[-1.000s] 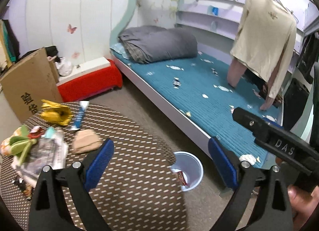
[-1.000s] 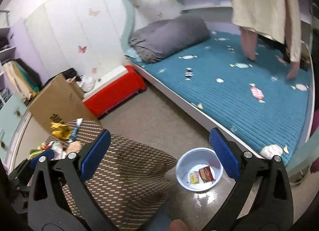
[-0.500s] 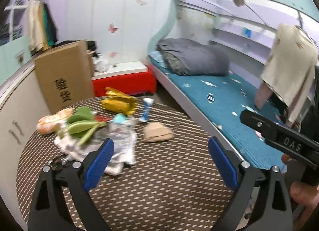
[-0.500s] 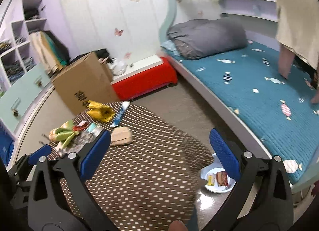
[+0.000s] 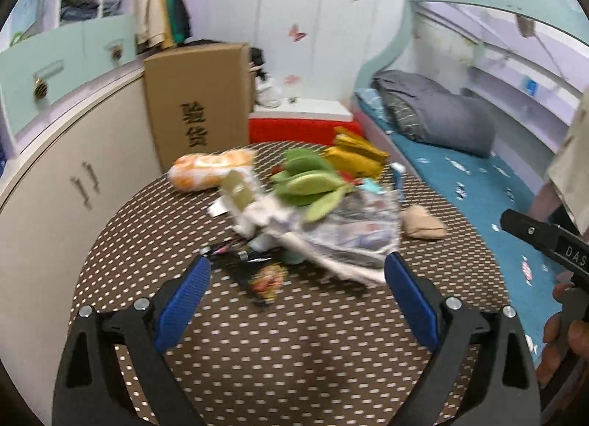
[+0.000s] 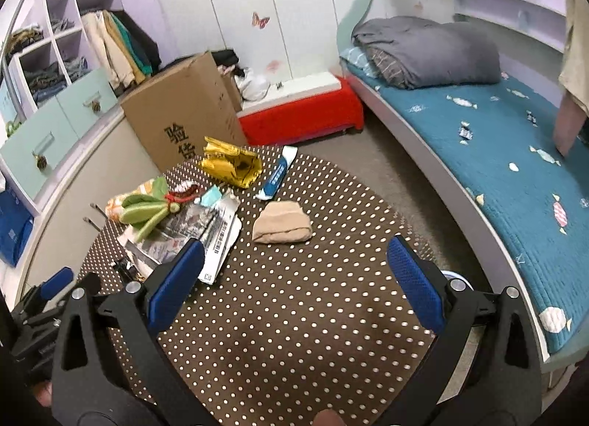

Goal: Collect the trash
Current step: 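Return both tools to the table above the remaining trash, then grasp the black snack wrapper with the left tool while the right tool grasps the beige cloth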

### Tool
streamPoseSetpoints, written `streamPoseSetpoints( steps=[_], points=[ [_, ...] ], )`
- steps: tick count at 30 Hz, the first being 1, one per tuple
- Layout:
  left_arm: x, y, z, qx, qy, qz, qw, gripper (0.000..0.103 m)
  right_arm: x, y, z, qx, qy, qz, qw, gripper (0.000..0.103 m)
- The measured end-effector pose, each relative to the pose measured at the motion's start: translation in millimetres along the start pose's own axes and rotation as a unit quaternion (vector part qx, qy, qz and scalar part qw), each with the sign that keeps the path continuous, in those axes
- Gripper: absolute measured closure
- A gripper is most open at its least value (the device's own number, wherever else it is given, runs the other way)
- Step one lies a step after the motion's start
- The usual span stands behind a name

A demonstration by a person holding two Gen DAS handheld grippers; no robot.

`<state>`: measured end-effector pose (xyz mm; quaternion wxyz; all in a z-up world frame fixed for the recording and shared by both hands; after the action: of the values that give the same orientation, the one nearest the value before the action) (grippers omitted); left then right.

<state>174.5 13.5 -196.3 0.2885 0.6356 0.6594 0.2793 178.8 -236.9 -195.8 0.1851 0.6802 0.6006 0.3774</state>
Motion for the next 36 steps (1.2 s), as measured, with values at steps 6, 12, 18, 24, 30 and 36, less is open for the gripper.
streamPoseSetpoints(
  steps=[6,12,18,24,30,36],
  points=[
    [37,-16,35,0.039,0.033,-0.027,0.9983,0.01,-1,-9,35,0.031,-0.004,-0.003,1.0,0.006],
    [48,-25,75,0.078,0.047,-0.031,0.9953,0.01,-7,-9,66,0.049,-0.008,-0.003,0.999,0.006],
    [49,-22,98,0.092,0.049,-0.037,0.9939,0.019,-9,-3,96,0.06,-0.012,-0.009,0.998,0.006],
    [34,-18,101,0.091,0.012,-0.033,0.9953,0.055,12,-1,127,0.079,-0.008,-0.058,0.995,0.007],
    [29,-26,87,0.09,-0.014,-0.032,0.9954,0.07,17,-11,121,0.075,0.008,-0.057,0.996,0.047],
    [40,-39,71,0.088,-0.025,-0.04,0.995,0.07,8,-27,89,0.07,0.028,-0.035,0.997,0.047]
  ],
)
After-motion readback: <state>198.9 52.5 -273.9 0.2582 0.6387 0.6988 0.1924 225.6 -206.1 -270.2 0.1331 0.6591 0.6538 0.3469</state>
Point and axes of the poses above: each gripper's, at about its wrist camera, not at the fingertips, and z roughly the way its jaws point, x to its left, y to its top, the point moved 8 cm from there along z, roughly the way its jaws point, and after that the axes turned 5 degrees about y, right-handed, at the moved point
